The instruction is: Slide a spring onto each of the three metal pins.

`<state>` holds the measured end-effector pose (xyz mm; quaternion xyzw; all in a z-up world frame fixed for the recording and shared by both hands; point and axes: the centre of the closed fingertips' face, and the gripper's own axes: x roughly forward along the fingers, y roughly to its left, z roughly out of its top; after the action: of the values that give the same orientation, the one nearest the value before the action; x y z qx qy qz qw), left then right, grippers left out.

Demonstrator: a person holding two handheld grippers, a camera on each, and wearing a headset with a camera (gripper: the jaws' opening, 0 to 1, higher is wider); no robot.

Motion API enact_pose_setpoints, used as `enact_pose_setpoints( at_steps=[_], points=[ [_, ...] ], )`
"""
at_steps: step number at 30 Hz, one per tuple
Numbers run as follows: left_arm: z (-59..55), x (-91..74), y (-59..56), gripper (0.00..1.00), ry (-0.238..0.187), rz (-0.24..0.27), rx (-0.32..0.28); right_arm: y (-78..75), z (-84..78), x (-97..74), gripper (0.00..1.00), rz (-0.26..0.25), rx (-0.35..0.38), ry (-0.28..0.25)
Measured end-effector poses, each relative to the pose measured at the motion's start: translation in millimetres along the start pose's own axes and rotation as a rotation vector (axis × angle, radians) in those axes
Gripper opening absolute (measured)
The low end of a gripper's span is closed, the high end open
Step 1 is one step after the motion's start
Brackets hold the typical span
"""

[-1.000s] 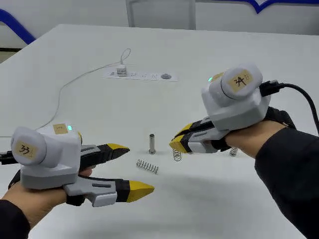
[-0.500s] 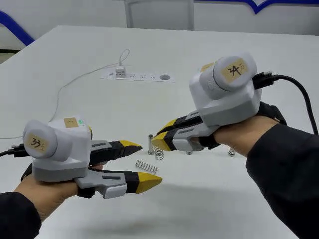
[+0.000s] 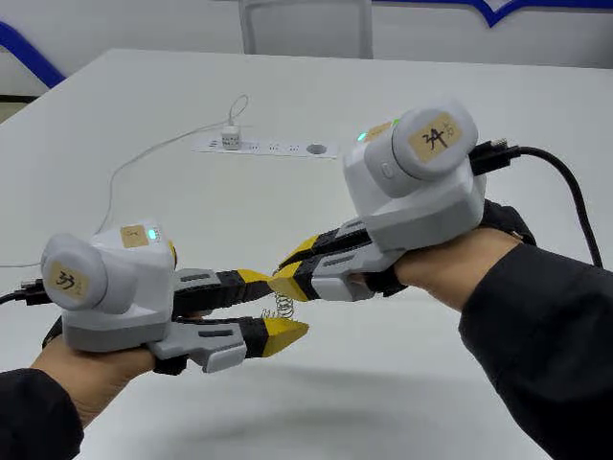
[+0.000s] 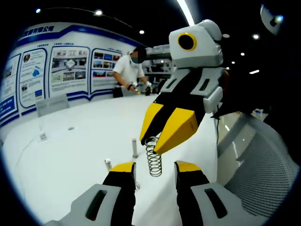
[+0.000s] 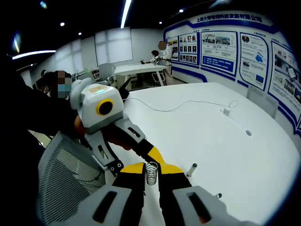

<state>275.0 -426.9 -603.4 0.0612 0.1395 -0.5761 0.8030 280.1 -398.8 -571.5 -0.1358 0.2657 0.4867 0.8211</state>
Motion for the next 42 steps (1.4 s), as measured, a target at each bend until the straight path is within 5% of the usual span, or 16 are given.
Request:
enact_pose_setpoints(
  at_steps=[10, 20, 28, 42],
  points=[
    [0.6, -0.8, 1.8, 0.16, -0.008, 0.007, 0.051, 1.7, -1.8, -1.4, 0.11, -0.003, -0.010, 0.007],
    [1.6, -1.0, 1.8, 0.12, -0.012, 0.015, 0.060, -0.6, -1.7, -2.9, 0.11, -0.011, -0.015, 0.006],
    [1.7, -0.9, 1.0, 0.13, -0.010, 0.013, 0.064, -1.5, -1.7, -2.8, 0.11, -0.011, -0.018, 0.008],
    [-2.7, -5.8, 5.5, 0.32, -0.003, 0.027, 0.014, -11.9, -0.5, -9.4, 0.11, -0.034, -0.011, 0.001]
  ],
)
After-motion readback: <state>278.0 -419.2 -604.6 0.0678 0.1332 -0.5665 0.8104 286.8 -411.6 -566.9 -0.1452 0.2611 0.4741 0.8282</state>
